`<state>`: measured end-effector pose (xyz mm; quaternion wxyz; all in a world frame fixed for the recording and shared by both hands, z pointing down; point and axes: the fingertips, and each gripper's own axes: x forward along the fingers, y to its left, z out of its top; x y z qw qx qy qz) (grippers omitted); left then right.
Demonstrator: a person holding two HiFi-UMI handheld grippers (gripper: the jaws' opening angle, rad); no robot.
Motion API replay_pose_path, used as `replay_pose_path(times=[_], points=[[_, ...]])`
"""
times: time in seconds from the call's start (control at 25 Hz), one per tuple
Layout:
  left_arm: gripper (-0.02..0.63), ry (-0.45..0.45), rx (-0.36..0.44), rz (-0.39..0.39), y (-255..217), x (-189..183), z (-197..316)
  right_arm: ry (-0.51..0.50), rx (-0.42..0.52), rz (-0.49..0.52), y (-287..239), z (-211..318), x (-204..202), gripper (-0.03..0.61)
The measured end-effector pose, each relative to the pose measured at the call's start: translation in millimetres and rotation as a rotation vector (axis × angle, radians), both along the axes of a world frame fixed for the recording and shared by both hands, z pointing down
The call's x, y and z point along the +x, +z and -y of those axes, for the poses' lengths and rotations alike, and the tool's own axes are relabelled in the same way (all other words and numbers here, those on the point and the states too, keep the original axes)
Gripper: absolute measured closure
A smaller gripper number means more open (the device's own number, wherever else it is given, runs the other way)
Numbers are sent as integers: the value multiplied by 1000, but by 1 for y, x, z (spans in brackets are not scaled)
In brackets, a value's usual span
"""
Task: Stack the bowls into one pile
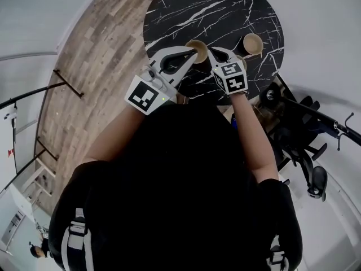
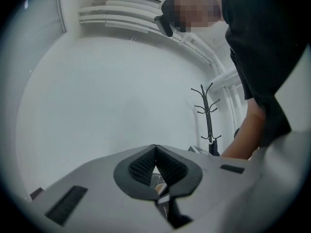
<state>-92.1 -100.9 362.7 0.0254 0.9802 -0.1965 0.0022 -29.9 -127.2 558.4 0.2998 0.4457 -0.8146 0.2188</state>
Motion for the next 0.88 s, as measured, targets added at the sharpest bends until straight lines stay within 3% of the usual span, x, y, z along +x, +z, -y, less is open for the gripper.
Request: replay_pose_path(times=[0.44, 0.88], points=[[611, -37, 7, 19, 20, 14, 23, 30, -212, -41, 92, 8, 14, 572], [611, -78, -14, 25, 25, 17, 42, 70, -362, -91, 153, 12, 25, 482]])
